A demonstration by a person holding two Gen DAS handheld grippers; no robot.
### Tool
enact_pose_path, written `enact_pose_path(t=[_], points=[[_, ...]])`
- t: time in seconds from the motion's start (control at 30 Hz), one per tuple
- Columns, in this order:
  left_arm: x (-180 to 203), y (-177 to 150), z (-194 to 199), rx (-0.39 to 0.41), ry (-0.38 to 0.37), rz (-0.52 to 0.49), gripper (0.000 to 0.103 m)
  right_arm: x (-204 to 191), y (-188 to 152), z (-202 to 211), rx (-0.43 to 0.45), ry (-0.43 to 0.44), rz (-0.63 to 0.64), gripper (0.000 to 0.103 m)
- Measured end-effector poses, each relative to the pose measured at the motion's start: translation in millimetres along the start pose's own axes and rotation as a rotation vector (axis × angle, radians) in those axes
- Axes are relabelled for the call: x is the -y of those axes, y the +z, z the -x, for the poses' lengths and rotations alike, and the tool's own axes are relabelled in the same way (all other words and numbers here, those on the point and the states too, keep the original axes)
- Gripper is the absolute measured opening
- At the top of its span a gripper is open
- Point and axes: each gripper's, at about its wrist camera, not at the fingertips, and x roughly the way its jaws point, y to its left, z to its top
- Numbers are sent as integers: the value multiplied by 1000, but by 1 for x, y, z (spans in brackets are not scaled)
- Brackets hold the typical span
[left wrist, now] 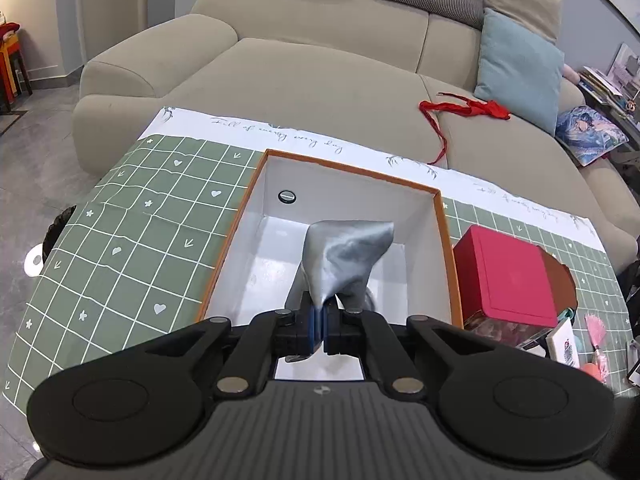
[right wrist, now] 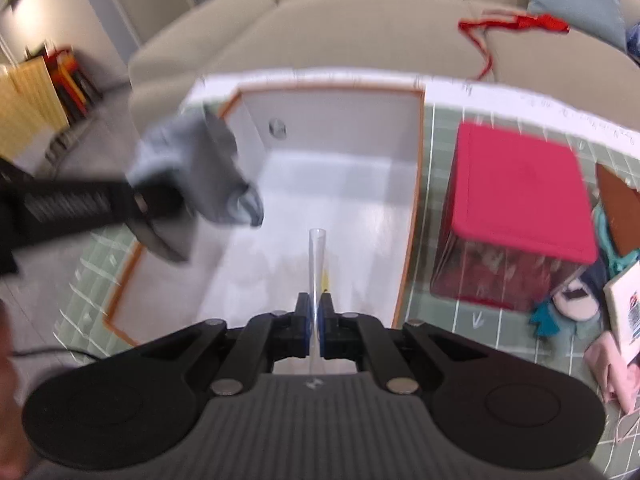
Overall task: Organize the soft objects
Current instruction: 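Lower the silver pouch into the white box and open the left tool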
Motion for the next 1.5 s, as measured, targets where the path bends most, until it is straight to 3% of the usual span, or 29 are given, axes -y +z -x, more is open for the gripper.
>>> enact_pose_path(t=[0.13,0.2,0.27,0.37,0.5,0.6,0.77,0.97,1.03,1.13,1.33,1.4,1.43,1.5], points=[[1,0,-1,-5,-18,6,4,1,-5,-20,-80,-20,4,1],[0,1,-1,-15,-79,24,4,-2,-7,-22,-84,-80,42,1],[1,1,-2,-26,-111,29,4,-3,-10,-22,-86,-84,51,1],[6,-1,-5,-31,-89,10,4,-3,-8,-24,-77,-56,40,1],[9,-2,-9,-50,-82,-15,4,-8,-12,-29,-56,-159,99,0],[9,-4,-21,-65,-59,-23,4,4,-10,-23,-66,-92,18,1],[2,-11,-48,-154,-71,14,3,21,-5,-21,-70,-39,-48,5],[1,-13,-52,-162,-52,-1,3,19,-3,-18,-72,1,-54,27],[0,-13,-53,-164,-45,4,3,15,-4,-14,-76,3,-49,46],[-1,-13,-52,-168,-39,11,3,12,-4,-13,-91,17,-30,66],[3,-12,-49,-162,-47,-10,3,3,-5,-2,-93,78,1,87],[2,-12,-51,-167,-45,-3,3,2,-5,1,-86,95,13,90],[2,-13,-54,-177,-39,1,3,2,-5,2,-80,90,20,98],[0,-16,-59,-207,-25,-2,3,4,-5,5,-71,104,16,99]])
